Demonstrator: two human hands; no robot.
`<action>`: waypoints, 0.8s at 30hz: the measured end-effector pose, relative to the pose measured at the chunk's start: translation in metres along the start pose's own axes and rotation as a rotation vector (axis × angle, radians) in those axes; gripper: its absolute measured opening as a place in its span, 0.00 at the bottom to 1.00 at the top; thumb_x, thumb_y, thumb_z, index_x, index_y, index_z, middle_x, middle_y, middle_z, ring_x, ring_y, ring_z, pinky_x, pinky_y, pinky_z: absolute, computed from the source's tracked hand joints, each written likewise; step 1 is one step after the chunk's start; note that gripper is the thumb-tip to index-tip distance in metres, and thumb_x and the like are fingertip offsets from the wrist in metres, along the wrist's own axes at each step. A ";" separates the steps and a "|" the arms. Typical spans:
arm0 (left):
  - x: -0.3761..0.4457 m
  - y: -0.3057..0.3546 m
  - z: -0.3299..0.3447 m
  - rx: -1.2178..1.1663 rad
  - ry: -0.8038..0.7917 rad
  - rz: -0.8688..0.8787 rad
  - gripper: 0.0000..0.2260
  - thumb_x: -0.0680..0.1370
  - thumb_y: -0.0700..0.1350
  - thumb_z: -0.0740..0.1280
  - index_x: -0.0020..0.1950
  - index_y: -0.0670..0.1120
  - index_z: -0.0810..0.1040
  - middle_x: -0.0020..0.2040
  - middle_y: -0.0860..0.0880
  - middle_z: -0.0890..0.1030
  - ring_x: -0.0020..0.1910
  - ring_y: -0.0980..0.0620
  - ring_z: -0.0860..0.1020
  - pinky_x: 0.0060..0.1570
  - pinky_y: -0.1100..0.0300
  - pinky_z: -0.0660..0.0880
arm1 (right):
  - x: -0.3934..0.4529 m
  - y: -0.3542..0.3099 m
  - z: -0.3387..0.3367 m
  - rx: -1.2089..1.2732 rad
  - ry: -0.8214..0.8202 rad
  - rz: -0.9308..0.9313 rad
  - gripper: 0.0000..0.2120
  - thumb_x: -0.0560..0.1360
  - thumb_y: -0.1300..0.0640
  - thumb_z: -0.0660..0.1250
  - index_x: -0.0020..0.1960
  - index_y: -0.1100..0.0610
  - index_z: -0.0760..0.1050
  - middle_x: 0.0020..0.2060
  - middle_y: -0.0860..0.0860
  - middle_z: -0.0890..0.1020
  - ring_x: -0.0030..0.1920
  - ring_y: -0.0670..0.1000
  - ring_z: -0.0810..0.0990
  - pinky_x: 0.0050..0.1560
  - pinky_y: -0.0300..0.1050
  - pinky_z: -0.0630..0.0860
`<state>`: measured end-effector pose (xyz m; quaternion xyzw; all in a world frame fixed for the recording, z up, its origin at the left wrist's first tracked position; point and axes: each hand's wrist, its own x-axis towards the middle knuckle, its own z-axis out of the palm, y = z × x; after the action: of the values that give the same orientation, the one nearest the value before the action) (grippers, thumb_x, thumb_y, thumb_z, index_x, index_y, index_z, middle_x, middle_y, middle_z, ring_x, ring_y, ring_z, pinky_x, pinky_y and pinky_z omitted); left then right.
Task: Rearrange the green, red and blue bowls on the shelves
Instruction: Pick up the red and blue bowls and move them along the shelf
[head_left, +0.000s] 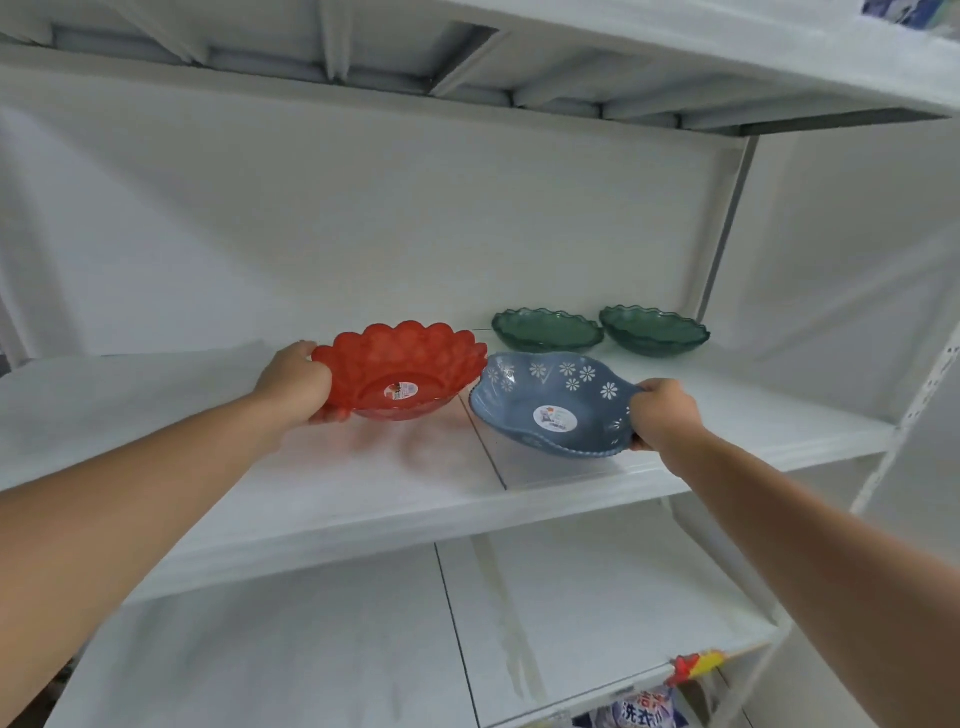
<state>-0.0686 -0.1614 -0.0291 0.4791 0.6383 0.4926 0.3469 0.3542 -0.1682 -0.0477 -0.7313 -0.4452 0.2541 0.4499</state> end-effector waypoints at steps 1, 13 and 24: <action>-0.005 0.006 0.022 -0.003 0.005 0.001 0.26 0.80 0.37 0.57 0.78 0.51 0.70 0.55 0.37 0.85 0.29 0.42 0.85 0.28 0.57 0.81 | 0.012 0.009 -0.014 0.009 -0.002 -0.007 0.16 0.76 0.68 0.56 0.45 0.58 0.81 0.41 0.59 0.85 0.34 0.63 0.87 0.37 0.60 0.87; -0.036 0.065 0.201 0.015 0.068 -0.028 0.13 0.82 0.38 0.59 0.60 0.50 0.77 0.52 0.39 0.85 0.28 0.43 0.85 0.29 0.56 0.83 | 0.137 0.076 -0.137 0.006 -0.087 -0.023 0.17 0.75 0.70 0.55 0.47 0.58 0.81 0.43 0.60 0.86 0.33 0.62 0.85 0.28 0.47 0.83; -0.023 0.090 0.259 -0.004 0.016 -0.002 0.17 0.82 0.40 0.60 0.69 0.51 0.74 0.54 0.39 0.84 0.29 0.41 0.84 0.27 0.56 0.82 | 0.168 0.102 -0.176 0.032 -0.014 0.031 0.18 0.75 0.69 0.54 0.53 0.62 0.82 0.45 0.63 0.86 0.35 0.65 0.87 0.39 0.58 0.87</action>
<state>0.1993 -0.1016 -0.0146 0.4739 0.6404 0.4975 0.3432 0.6126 -0.1169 -0.0507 -0.7290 -0.4327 0.2733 0.4545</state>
